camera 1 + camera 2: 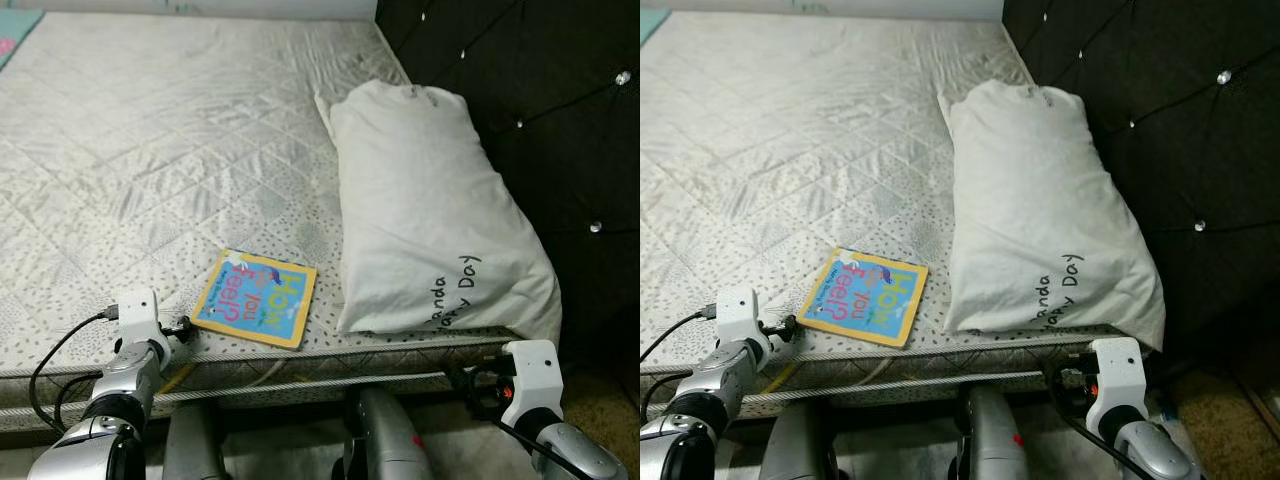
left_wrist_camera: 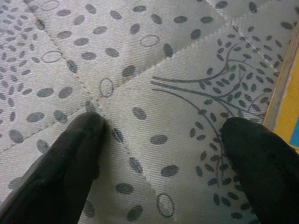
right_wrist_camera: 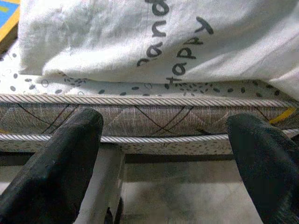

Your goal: Clean up the room

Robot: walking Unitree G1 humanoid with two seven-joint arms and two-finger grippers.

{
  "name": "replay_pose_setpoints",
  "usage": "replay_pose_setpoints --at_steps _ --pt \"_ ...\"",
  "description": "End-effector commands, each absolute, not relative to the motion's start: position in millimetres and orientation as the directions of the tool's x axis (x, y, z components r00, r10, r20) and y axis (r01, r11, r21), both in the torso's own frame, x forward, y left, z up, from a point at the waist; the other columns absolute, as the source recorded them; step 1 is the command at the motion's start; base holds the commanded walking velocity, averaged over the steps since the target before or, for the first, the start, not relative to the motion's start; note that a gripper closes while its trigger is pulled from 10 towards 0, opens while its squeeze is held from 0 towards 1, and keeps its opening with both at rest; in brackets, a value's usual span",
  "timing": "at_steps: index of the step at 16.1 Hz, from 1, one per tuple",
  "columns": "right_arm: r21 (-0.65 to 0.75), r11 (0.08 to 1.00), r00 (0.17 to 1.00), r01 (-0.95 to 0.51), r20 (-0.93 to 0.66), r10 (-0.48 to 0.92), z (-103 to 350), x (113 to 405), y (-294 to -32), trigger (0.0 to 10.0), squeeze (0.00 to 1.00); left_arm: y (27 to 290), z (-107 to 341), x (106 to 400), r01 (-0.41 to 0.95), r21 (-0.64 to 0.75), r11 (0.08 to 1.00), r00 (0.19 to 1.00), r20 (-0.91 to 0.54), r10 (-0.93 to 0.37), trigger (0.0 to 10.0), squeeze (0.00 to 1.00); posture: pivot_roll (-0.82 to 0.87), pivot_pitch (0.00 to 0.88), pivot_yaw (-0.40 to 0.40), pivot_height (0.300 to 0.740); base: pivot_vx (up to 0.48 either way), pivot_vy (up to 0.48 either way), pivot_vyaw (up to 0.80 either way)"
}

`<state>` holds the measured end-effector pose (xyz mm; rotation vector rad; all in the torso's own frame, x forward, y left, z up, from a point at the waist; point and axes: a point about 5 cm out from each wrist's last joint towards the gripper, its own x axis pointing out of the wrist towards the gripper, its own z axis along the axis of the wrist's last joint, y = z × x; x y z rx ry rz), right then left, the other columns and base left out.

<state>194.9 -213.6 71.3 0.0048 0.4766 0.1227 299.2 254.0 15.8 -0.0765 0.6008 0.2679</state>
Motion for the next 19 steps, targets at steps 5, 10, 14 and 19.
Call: replay_pose_setpoints --at_steps 5,10,14,19 --pt "0.006 0.998 0.893 -0.07 -0.445 0.065 79 196 -221 10.0 0.0 238 15 305 -0.177 0.01 0.984 0.796 -0.587 0.149 10.0 0.0 -0.22 0.138 -0.08 0.582 0.0 0.0 0.0" --pt "0.001 0.998 0.899 -0.058 -0.435 0.053 80 199 -220 10.0 0.0 210 12 310 -0.035 -0.014 0.999 0.8 -0.6 0.02 10.0 0.0 -0.22 0.134 -0.076 0.582 0.0 0.0 0.0" --pt "0.004 0.999 0.904 -0.052 -0.425 0.049 80 202 -220 10.0 0.0 190 9 310 0.032 -0.041 0.999 0.799 -0.6 -0.051 10.0 0.0 -0.21 0.128 -0.073 0.582 0.0 0.0 0.0" --pt "0.007 0.998 0.906 -0.055 -0.421 0.053 78 207 -219 10.0 0.0 167 4 305 0.07 -0.102 0.992 0.802 -0.586 -0.117 10.0 0.0 -0.2 0.115 -0.073 0.582 0.0 0.0 0.0"
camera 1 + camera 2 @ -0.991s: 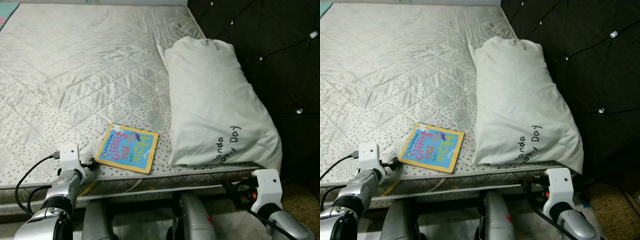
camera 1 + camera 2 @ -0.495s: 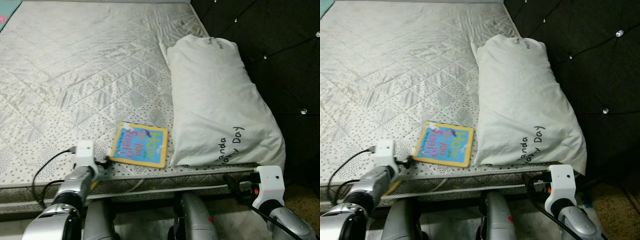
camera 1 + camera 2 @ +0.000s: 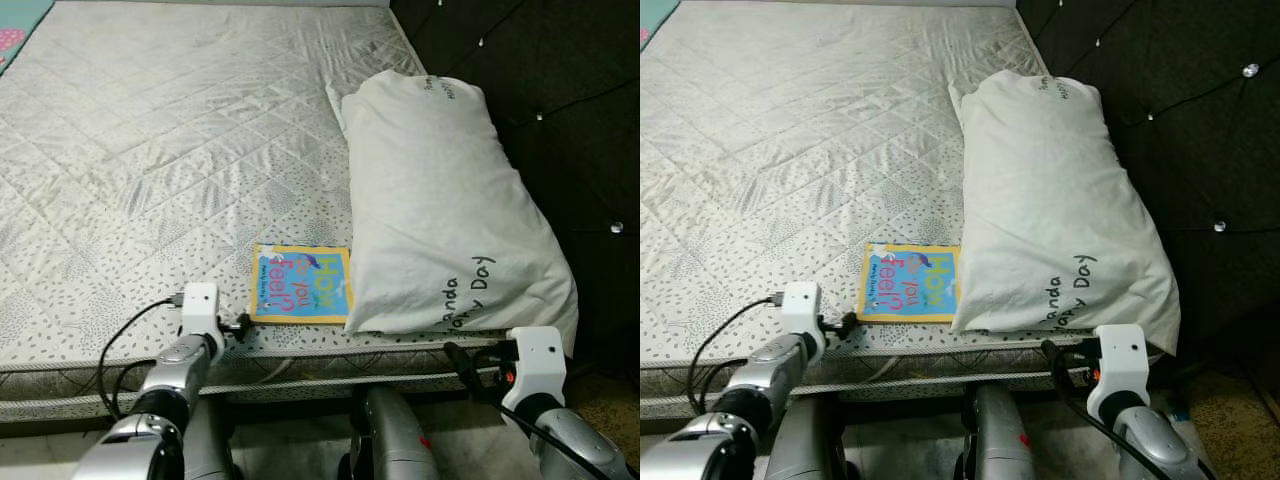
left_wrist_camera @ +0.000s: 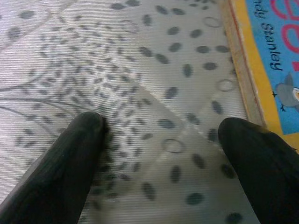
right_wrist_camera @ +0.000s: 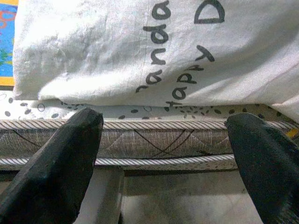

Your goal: Clean up the room

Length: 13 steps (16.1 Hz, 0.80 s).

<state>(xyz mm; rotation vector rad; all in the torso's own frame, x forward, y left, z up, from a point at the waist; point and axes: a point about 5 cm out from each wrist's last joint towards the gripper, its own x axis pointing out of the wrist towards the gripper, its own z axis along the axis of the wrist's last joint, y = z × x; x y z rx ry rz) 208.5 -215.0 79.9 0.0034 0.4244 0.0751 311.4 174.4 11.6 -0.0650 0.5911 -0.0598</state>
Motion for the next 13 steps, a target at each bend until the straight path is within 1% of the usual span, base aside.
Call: replay_pose_setpoints --at_steps 1,4,6,7,8,10,11,12,13 --pt "0.01 0.998 0.907 -0.058 -0.417 0.057 78 209 -217 10.0 0.0 162 4 304 0.074 -0.111 0.991 0.806 -0.579 -0.125 10.0 0.0 -0.2 0.111 -0.072 0.582 0.0 0.0 0.0" --pt "0.012 0.998 0.912 -0.056 -0.406 0.057 76 215 -216 10.0 0.0 149 9 294 0.098 -0.16 0.982 0.827 -0.535 -0.17 10.0 0.0 -0.19 0.087 -0.059 0.582 0.0 0.0 0.0" --pt "0.017 0.999 0.916 -0.049 -0.398 0.051 74 218 -215 10.0 0.0 145 16 266 0.114 -0.157 0.981 0.837 -0.517 -0.18 10.0 0.0 -0.18 0.068 -0.046 0.582 0.0 0.0 0.0" --pt "0.018 0.999 0.917 -0.047 -0.396 0.05 73 219 -215 10.0 0.0 144 19 257 0.119 -0.161 0.98 0.837 -0.514 -0.187 10.0 0.0 -0.17 0.06 -0.041 0.582 0.0 0.0 0.0" --pt "0.025 0.999 0.919 -0.045 -0.391 0.052 71 222 -212 10.0 0.0 144 30 222 0.112 -0.169 0.979 0.832 -0.523 -0.186 10.0 0.0 -0.15 0.05 -0.035 0.582 0.0 0.0 0.0" --pt "0.033 0.998 0.92 -0.052 -0.387 0.061 67 227 -209 10.0 0.0 150 46 180 0.085 -0.15 0.985 0.821 -0.55 -0.154 10.0 0.0 -0.13 0.036 -0.034 0.582 0.0 0.0 0.0" --pt "0.036 0.998 0.921 -0.055 -0.383 0.065 66 230 -208 10.0 0.0 152 54 169 0.082 -0.134 0.988 0.825 -0.547 -0.143 10.0 0.0 -0.12 0.028 -0.035 0.582 0.0 0.0 0.0" --pt "0.04 0.998 0.924 -0.056 -0.377 0.067 65 234 -208 10.0 0.0 155 63 164 0.064 -0.123 0.99 0.841 -0.527 -0.12 10.0 0.0 -0.1 0.015 -0.036 0.582 0.0 0.0 0.0" --pt "0.05 0.997 0.932 -0.056 -0.356 0.07 66 241 -206 10.0 0.0 161 78 163 0.022 -0.12 0.993 0.888 -0.454 -0.075 10.0 0.0 -0.09 0.0 -0.035 0.582 0.0 0.0 0.0"
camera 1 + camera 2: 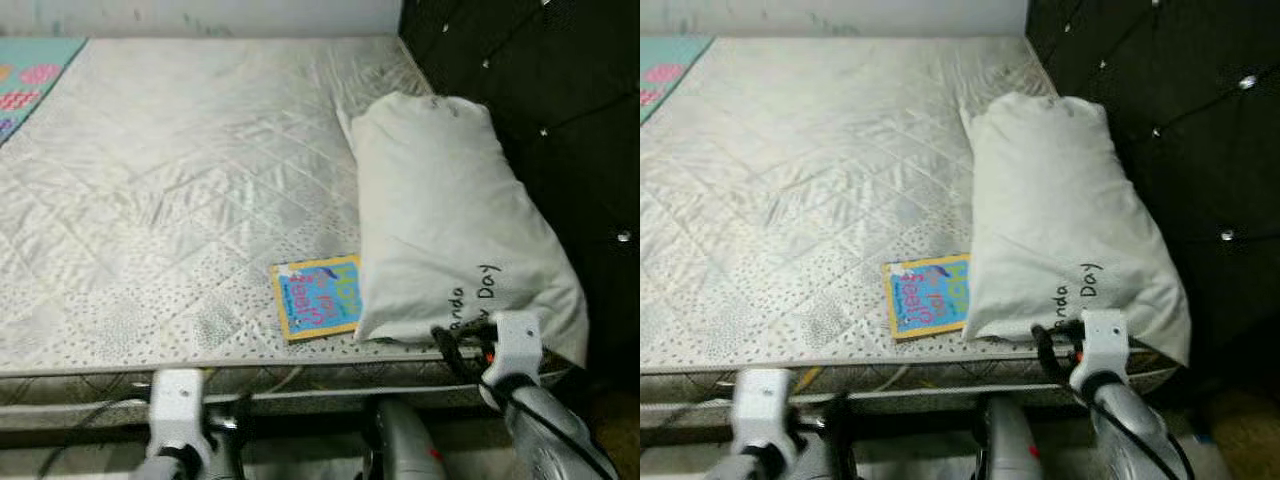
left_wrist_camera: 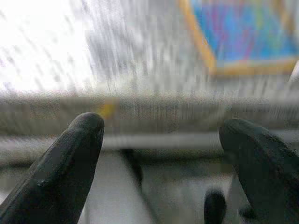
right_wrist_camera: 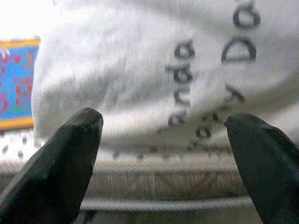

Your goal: Clean up the room

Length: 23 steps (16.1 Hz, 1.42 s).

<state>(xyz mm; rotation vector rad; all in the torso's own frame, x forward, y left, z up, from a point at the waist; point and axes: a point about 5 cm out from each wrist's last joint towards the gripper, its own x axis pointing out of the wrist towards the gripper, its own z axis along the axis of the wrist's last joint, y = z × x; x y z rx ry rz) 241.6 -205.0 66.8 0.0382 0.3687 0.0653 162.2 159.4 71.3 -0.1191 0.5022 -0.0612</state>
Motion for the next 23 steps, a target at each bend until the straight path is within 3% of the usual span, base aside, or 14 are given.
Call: replay_pose_setpoints --at_steps 1,7,13,17,23 --pt "0.063 0.997 0.938 -0.054 -0.34 0.072 68 246 -205 10.0 0.0 167 85 165 -0.007 -0.106 0.994 0.915 -0.402 -0.036 10.0 0.0 -0.09 0.0 -0.035 0.582 0.0 0.0 0.0" --pt "0.172 0.985 0.979 -0.012 -0.199 0.046 88 273 -190 10.0 0.0 180 114 198 -0.083 0.022 0.996 0.987 -0.14 0.085 10.0 0.0 -0.08 0.0 -0.024 0.582 0.0 0.0 0.0" --pt "0.249 0.968 0.989 0.014 -0.147 0.024 95 297 -174 10.0 0.0 183 106 231 -0.11 0.02 0.994 0.991 -0.08 0.111 10.0 0.0 -0.1 0.0 0.007 0.582 0.0 0.0 0.0" --pt "0.296 0.955 0.992 0.014 -0.123 0.024 96 316 -159 10.0 0.0 184 103 257 -0.135 -0.004 0.991 0.99 -0.043 0.135 10.0 0.0 -0.09 0.0 -0.001 0.607 0.0 0.0 -0.43" --pt "0.311 0.95 0.994 0.015 -0.107 0.019 96 331 -156 10.0 0.0 177 93 266 -0.129 -0.028 0.991 0.991 -0.042 0.127 10.0 0.0 -0.07 0.0 -0.002 0.644 0.0 0.0 -0.43"
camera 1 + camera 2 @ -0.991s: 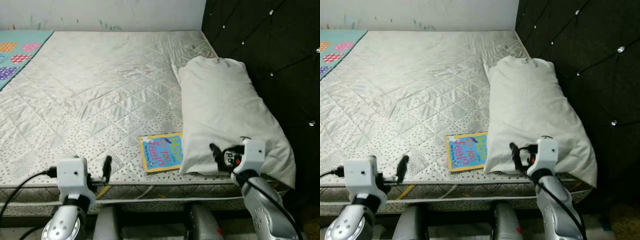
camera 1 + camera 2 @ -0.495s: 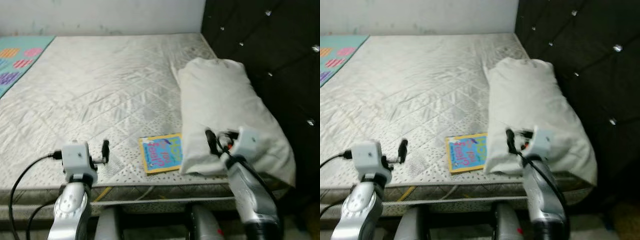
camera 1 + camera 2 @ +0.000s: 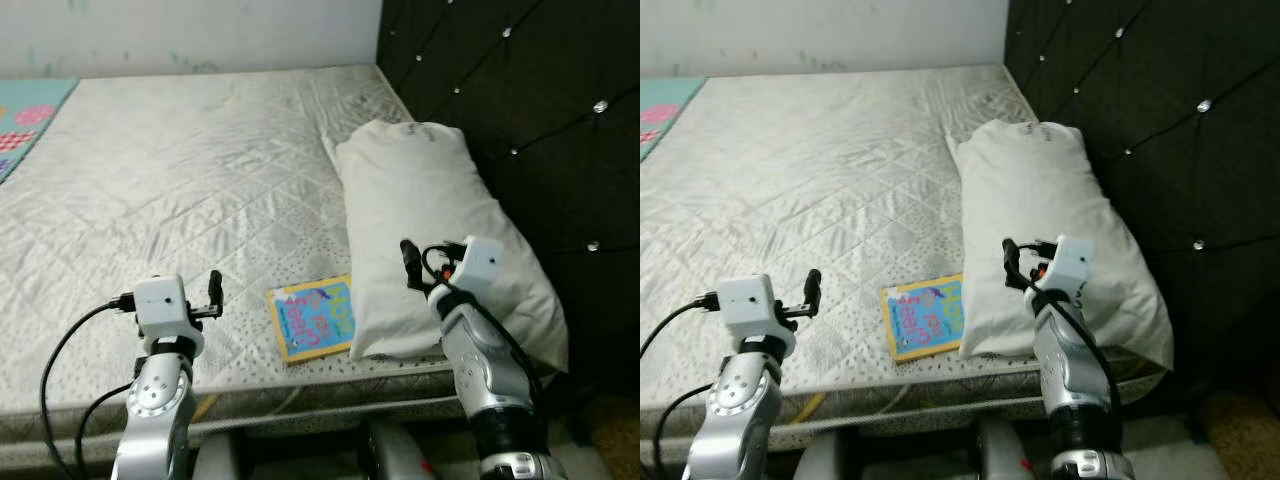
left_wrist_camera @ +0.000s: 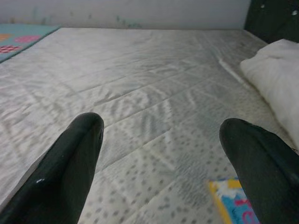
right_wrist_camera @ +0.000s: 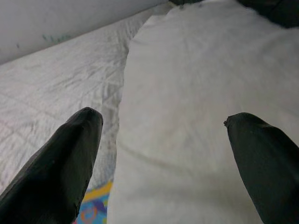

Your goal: Clean up the room

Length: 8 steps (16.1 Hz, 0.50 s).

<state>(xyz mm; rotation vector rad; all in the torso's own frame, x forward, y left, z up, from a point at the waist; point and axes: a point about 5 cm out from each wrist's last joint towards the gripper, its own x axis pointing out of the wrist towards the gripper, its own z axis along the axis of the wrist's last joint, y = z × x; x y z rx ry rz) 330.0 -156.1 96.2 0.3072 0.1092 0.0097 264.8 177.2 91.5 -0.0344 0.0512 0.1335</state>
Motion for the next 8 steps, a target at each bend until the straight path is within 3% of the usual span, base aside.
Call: replay_pose_setpoints --at_steps 1,8 --pt "0.312 0.95 0.995 0.013 -0.102 0.02 96.6 331.9 -154.5 10.0 0.0 176.1 93.2 267.0 -0.125 -0.028 0.992 0.991 -0.039 0.124 10.0 0.0 -0.07 0.0 -0.002 0.648 0.0 0.0 -0.47" --pt "0.312 0.95 0.995 0.013 -0.102 0.02 96.6 331.9 -154.5 10.0 0.0 176.1 93.2 267.0 -0.125 -0.028 0.992 0.991 -0.039 0.124 10.0 0.0 -0.07 0.0 -0.002 0.648 0.0 0.0 -0.47"
